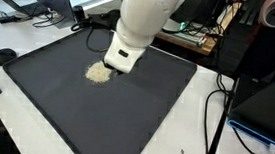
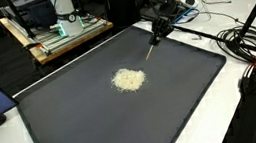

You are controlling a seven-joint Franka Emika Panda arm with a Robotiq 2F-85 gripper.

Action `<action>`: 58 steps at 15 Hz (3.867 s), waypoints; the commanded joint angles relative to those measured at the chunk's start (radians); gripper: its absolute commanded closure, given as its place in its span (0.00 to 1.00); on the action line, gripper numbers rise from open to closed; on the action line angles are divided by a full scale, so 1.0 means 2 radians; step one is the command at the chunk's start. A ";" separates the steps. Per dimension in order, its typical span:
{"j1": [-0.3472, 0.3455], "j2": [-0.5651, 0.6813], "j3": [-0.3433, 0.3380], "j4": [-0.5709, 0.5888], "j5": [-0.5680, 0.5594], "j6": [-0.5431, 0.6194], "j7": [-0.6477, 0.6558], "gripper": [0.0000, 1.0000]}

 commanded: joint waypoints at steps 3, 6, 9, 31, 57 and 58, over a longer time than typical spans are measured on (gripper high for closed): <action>-0.033 0.048 -0.008 0.112 0.086 -0.052 -0.044 0.97; -0.056 0.063 -0.012 0.155 0.126 -0.070 -0.056 0.97; -0.077 0.064 -0.019 0.178 0.151 -0.080 -0.065 0.97; -0.188 0.061 -0.024 0.182 0.288 -0.079 -0.111 0.97; -0.348 0.020 -0.031 -0.001 0.547 0.056 -0.176 0.97; -0.353 0.012 -0.033 -0.012 0.558 0.059 -0.178 0.97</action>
